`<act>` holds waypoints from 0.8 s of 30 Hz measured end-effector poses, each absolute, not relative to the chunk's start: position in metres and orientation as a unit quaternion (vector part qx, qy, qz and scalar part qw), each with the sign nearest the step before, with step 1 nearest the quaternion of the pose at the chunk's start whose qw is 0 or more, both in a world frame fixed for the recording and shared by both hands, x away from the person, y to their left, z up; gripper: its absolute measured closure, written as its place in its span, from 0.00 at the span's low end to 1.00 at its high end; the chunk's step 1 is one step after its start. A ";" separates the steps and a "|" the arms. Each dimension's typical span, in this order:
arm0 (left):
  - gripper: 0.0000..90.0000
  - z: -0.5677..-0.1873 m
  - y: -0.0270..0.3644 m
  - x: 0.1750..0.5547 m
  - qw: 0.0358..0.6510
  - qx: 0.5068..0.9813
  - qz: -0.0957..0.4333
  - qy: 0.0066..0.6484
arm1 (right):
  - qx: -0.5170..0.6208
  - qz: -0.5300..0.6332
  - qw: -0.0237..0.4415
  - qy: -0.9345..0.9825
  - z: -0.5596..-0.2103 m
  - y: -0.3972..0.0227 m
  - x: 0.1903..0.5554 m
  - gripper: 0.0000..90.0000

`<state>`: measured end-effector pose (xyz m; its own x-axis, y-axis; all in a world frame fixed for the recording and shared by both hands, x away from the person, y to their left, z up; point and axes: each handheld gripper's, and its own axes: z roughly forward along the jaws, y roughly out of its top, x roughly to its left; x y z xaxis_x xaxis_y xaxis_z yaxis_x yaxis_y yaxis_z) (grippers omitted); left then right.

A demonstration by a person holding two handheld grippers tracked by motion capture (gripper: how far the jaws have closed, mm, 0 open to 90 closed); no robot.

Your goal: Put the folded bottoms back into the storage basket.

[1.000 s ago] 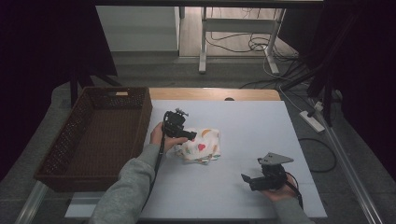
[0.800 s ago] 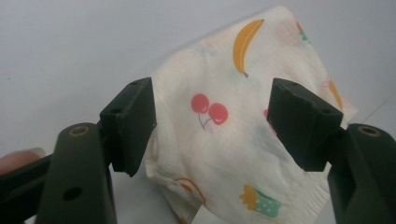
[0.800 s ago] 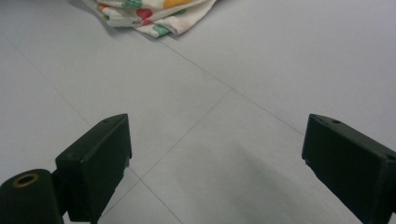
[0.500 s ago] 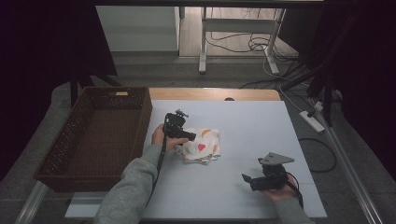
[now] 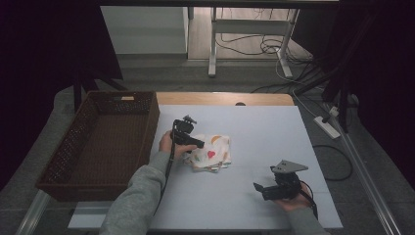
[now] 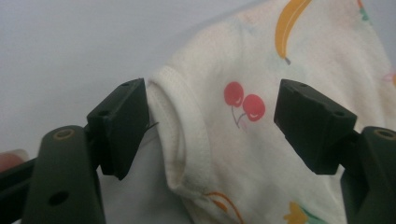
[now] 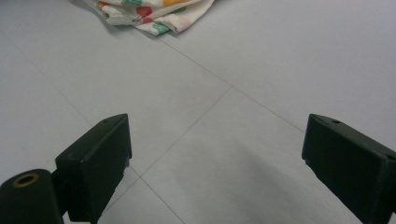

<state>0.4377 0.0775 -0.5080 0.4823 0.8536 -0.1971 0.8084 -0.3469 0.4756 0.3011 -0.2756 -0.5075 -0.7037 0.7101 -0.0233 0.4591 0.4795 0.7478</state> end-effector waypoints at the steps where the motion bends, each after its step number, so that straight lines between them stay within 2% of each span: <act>1: 0.26 -0.510 0.076 0.439 0.258 0.821 0.041 0.508 | 0.347 0.374 0.167 0.844 -0.507 -0.276 0.301 0.10; 9: 0.23 -0.517 0.076 0.442 0.252 0.818 0.037 0.515 | 0.346 0.372 0.167 0.845 -0.508 -0.276 0.301 0.10; 16: 0.27 -0.518 0.074 0.443 0.251 0.819 0.050 0.513 | 0.347 0.372 0.166 0.845 -0.508 -0.276 0.301 0.10; 21: 0.39 -0.517 0.068 0.440 0.243 0.833 0.063 0.493 | 0.346 0.371 0.166 0.845 -0.508 -0.276 0.301 0.10; 24: 0.56 -0.516 0.067 0.438 0.248 0.837 0.060 0.484 | 0.347 0.371 0.167 0.845 -0.508 -0.276 0.301 0.10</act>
<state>0.4378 0.0669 -0.5157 0.5245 0.8398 -0.1400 0.7806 -0.4087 0.4730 0.3014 -0.2761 -0.5080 -0.7042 0.7096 -0.0244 0.4623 0.4843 0.7428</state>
